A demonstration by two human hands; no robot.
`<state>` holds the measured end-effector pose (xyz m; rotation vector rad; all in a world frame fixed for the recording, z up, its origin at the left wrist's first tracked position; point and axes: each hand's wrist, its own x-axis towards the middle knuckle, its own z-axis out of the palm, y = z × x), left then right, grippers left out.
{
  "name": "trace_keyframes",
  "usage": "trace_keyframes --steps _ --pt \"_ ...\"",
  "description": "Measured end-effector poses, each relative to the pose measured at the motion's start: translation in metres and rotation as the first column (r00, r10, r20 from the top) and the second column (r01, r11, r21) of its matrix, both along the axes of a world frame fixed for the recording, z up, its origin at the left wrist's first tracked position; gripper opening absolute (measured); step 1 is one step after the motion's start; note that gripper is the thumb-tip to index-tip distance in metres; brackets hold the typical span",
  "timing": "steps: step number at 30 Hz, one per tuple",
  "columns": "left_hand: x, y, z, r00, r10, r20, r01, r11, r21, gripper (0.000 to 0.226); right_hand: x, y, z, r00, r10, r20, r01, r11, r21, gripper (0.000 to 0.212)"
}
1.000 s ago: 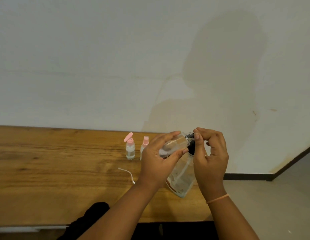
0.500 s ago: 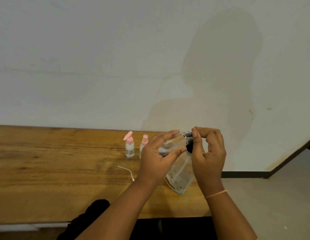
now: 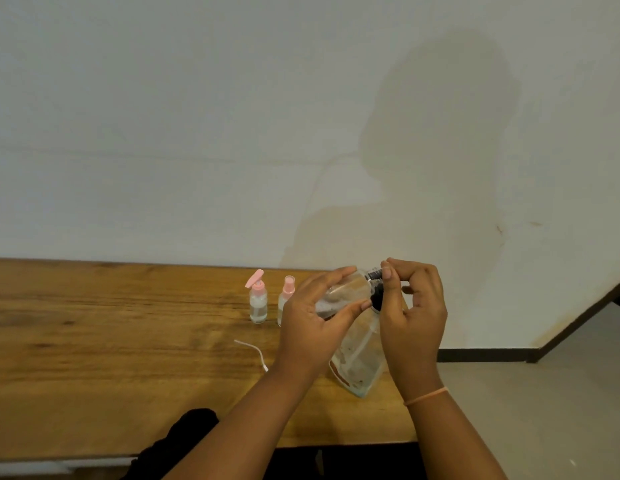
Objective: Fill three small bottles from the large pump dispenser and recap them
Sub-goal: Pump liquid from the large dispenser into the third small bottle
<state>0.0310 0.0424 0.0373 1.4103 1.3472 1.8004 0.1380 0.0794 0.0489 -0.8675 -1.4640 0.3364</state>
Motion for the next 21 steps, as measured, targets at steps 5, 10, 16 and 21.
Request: trace_keyframes --steps 5,10,16,21 --pt "0.001 0.0 -0.004 0.999 -0.019 0.026 0.019 1.0 -0.016 0.044 0.001 0.0 -0.006 1.0 0.01 -0.003 -0.01 1.0 0.009 0.009" --pt "0.002 0.003 -0.011 1.0 0.007 0.016 -0.007 0.999 -0.034 0.047 0.0 0.0 -0.01 1.0 -0.005 0.001 0.005 1.0 -0.026 0.01" --pt "0.001 0.002 -0.001 1.0 -0.001 0.016 0.001 1.0 0.022 0.045 -0.004 -0.006 0.004 0.998 0.002 -0.06 -0.005 0.999 -0.047 0.021" --pt "-0.001 0.002 -0.001 1.0 -0.017 -0.01 0.017 1.0 0.013 0.044 0.002 -0.003 0.0 1.0 -0.005 -0.012 0.004 1.0 -0.023 0.02"
